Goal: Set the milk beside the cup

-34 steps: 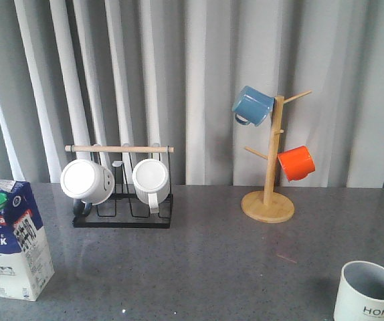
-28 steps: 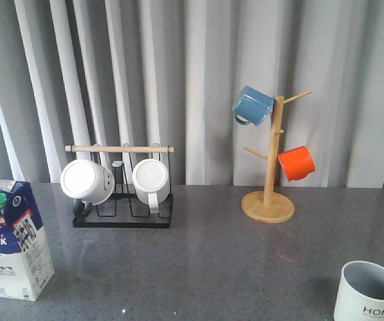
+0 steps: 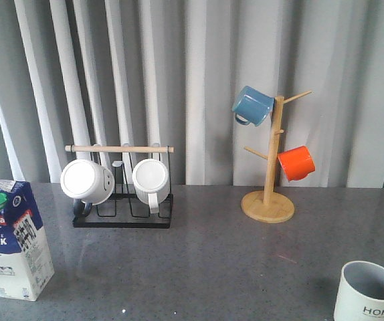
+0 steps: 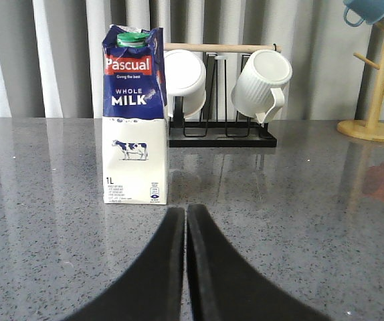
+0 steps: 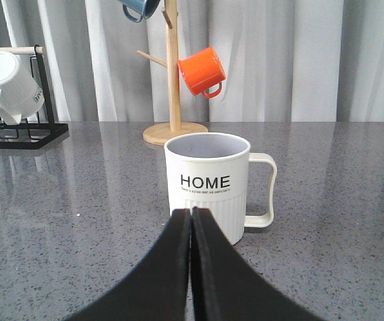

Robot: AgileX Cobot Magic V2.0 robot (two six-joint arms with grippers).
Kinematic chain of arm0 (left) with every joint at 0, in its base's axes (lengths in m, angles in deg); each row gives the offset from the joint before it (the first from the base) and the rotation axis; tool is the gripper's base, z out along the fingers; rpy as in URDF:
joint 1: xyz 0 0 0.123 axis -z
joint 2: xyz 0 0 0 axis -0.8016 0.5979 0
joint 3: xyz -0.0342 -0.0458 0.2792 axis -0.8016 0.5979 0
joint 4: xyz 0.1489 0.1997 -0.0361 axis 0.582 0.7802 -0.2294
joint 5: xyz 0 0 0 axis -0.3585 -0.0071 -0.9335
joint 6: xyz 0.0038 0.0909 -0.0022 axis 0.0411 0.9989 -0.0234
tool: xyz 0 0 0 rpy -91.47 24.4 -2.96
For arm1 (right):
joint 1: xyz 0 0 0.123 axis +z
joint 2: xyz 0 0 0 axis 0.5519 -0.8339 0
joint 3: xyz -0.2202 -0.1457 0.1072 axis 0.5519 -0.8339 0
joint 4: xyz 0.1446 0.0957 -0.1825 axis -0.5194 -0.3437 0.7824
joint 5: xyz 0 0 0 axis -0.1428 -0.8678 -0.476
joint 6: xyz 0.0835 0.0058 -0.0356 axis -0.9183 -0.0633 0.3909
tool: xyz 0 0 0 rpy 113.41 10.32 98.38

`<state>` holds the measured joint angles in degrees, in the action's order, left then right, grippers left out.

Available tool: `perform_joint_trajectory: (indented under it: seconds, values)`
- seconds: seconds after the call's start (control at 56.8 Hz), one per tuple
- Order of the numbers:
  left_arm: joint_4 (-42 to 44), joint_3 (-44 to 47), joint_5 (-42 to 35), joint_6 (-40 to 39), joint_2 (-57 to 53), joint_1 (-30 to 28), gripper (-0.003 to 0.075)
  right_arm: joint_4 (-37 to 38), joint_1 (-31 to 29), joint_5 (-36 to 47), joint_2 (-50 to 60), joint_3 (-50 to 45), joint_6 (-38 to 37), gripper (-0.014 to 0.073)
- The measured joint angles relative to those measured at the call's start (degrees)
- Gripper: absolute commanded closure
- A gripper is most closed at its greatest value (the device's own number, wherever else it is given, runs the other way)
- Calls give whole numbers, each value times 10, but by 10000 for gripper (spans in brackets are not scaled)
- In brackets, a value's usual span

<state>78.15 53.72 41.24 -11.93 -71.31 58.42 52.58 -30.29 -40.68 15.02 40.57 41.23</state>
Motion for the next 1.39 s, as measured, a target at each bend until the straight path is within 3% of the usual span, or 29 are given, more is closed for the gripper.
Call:
perform_joint_trajectory:
  seconds: [0.916,1.145,1.215,1.392]
  values:
    - [0,0,0,0,0,0,726,0,0,1,0,0,0,602]
    - [1,0,-4,3,0,0,726,0,0,53,0,0,0,602]
    - [6,0,-37,11,0,0,726,-3,0,89,0,0,-2,602]
    - [7,-14,-239,27,0,0,726,-51,0,236,0,2,-27,602]
